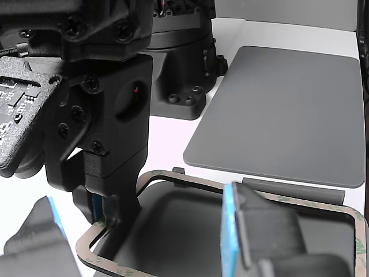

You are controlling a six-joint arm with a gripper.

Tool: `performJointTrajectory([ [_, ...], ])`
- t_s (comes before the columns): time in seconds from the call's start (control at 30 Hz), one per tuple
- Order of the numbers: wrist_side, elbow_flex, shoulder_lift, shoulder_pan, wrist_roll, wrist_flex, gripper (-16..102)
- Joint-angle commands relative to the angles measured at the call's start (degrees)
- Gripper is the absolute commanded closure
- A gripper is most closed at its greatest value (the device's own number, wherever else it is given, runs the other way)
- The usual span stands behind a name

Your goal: Move top rectangular frame to the holder.

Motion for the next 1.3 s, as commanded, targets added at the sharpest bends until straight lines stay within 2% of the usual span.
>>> performJointTrajectory([
  [0.0,-0.09,-0.53,2.02,-1.05,-0.18,-0.62,96],
  [0.5,-2.2,0.79,2.72,-1.76,-1.93,-2.11,96],
  [1.27,-2.72,3.43,2.99,-2.55,-3.08,-4.22,96],
])
